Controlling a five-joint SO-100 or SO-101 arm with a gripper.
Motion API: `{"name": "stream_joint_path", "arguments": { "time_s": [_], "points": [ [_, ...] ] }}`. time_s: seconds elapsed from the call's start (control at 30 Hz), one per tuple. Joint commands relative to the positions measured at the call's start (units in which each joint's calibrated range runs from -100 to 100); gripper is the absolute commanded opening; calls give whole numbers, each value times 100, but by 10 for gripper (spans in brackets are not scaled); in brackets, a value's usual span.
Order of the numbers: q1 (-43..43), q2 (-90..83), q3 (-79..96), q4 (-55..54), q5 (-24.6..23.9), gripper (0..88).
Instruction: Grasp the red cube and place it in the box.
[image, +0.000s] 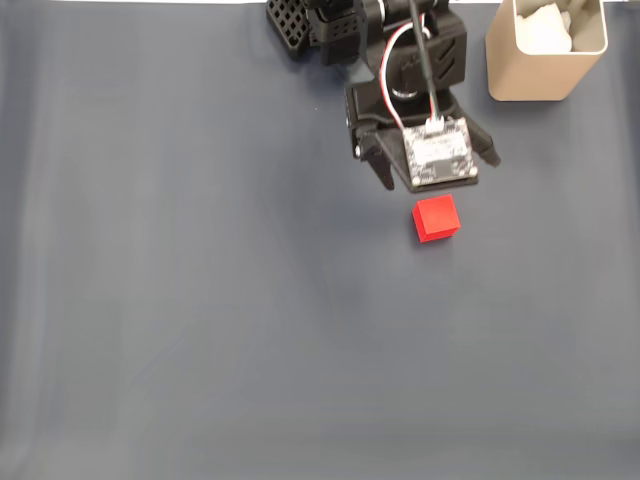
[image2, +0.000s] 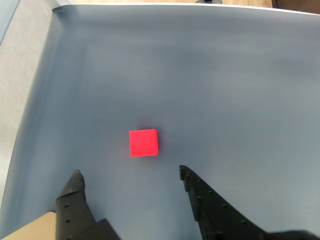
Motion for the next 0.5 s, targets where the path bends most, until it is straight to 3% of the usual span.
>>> {"name": "stream_joint_path", "arguments": {
  "time_s": [0.0, 0.47],
  "points": [
    [88, 259, -77, -355, 39, 464],
    [152, 1496, -342, -1241, 186, 493]
  ]
}}
